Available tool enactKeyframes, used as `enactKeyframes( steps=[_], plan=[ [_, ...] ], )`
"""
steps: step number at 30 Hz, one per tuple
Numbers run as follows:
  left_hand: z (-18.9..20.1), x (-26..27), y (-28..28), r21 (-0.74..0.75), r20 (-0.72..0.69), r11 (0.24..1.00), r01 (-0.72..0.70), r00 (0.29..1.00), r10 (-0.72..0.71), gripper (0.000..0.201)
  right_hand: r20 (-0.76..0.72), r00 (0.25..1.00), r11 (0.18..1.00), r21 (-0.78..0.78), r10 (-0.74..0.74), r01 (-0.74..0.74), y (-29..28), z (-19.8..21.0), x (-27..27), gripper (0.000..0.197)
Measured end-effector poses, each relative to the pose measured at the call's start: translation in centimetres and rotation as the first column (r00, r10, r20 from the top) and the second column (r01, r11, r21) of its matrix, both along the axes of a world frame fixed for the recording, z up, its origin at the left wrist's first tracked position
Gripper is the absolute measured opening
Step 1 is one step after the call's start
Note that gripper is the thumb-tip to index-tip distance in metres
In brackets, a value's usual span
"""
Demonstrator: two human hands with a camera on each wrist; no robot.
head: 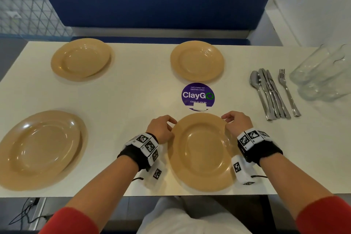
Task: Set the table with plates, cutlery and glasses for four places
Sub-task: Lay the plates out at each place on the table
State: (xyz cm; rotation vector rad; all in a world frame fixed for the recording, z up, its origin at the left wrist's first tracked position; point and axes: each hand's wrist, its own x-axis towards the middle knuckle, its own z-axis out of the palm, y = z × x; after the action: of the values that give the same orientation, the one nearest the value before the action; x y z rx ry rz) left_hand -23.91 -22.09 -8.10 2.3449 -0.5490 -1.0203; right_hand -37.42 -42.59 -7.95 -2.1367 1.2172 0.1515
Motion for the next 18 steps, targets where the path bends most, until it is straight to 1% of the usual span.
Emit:
enactKeyframes(
  steps=[4,7,10,14,16,18],
  plan=[
    [0.6,1.7,-1.0,-0.044,0.036,0.997,-0.069,0.997,0.071,0.034,0.009,1.000,1.000,0.024,0.007,-0.007,-0.8,0.4,1.0,0.030],
    [1.5,4.1,-2.7,-0.081,0.056,0.987,-0.136,0.988,0.141,0.035,0.029,1.000,1.000,0.026,0.005,-0.006,-1.9,1.2,2.8,0.028],
    [1.8,6.9,-5.1,-0.128,-0.010,0.965,-0.227,0.974,0.228,0.042,0.032,0.999,0.999,0.042,-0.019,0.017,-3.4,1.8,5.1,0.032],
    [1.4,10.9,-8.8,-0.101,-0.035,0.953,-0.286,0.958,0.284,0.050,0.019,0.997,0.993,0.091,-0.073,0.071,-6.3,2.0,9.1,0.038],
    [0.7,12.6,-10.4,-0.093,-0.049,0.936,-0.340,0.940,0.337,0.054,0.013,0.993,0.989,0.095,-0.117,0.115,-8.0,1.3,10.7,0.040],
    [0.0,13.8,-11.8,-0.092,-0.093,0.901,-0.424,0.905,0.416,0.055,0.019,0.987,0.981,0.116,-0.158,0.155,-9.6,0.1,12.1,0.047]
  ],
)
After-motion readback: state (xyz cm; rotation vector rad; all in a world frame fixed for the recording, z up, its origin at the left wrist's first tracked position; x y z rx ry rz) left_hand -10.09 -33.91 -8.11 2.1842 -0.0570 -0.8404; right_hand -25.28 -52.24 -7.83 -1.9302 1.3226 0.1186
